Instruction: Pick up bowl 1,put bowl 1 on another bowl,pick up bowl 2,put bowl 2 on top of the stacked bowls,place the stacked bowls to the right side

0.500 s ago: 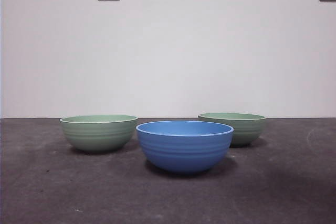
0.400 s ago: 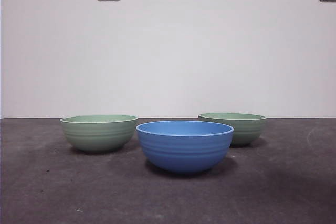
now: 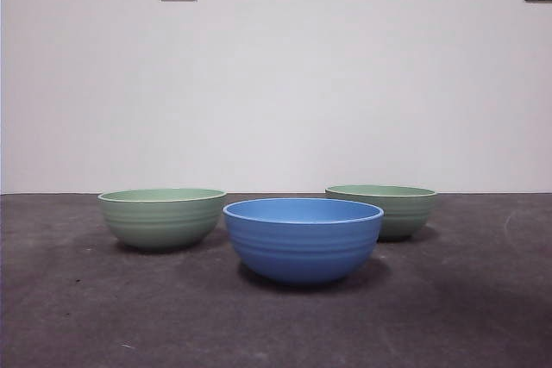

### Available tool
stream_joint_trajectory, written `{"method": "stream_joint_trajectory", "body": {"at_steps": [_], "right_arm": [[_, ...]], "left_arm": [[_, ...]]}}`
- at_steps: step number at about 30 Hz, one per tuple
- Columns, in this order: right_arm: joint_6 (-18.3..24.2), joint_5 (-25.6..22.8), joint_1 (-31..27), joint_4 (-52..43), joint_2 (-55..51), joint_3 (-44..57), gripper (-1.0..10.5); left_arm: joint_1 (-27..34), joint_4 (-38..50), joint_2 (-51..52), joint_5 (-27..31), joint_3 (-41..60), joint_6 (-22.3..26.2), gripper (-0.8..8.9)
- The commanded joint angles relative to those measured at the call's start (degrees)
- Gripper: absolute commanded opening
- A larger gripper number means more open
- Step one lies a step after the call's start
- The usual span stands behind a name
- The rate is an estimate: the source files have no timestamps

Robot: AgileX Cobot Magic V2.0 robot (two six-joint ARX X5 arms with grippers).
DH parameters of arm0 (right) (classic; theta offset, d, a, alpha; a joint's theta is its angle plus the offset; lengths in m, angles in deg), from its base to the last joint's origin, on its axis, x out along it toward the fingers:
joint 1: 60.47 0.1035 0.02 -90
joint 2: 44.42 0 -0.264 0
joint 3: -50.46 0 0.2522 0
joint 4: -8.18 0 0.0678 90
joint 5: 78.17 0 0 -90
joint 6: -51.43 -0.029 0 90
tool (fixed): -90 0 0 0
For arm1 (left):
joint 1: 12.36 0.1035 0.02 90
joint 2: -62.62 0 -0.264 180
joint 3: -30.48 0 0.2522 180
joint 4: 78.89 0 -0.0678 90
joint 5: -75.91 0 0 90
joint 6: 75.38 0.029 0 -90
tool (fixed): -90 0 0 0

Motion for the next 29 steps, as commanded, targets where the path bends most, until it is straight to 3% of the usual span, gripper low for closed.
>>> {"method": "stream_joint_trajectory", "body": {"at_steps": [1, 7, 11, 20, 29], "right_arm": [[-1.3, 0.0, 0.0, -0.6, 1.7, -3.1, -0.1], [-1.2, 0.3, 0.0, 2.4, 9.6, -10.7, -0.1], [2.0, 4.8, 0.0, 7.3, 16.7, -17.6, -0.1], [15.0, 16.7, 0.1, 24.6, 33.0, -37.0, -0.1], [27.2, 18.1, 0.2, 45.5, 44.3, -54.1, -0.1]], "left_arm": [[0.1, -0.8, -0.4, -0.7, -2.8, -4.4, -0.07], [0.1, -4.2, -4.8, -5.0, -9.7, -5.0, -0.07], [0.1, -7.8, -10.0, -9.2, -15.3, -2.9, -0.07], [0.1, -18.4, -24.0, -22.0, -30.0, 7.9, -0.07], [0.0, -33.1, -33.6, -31.3, -42.1, 17.8, -0.07]]}}
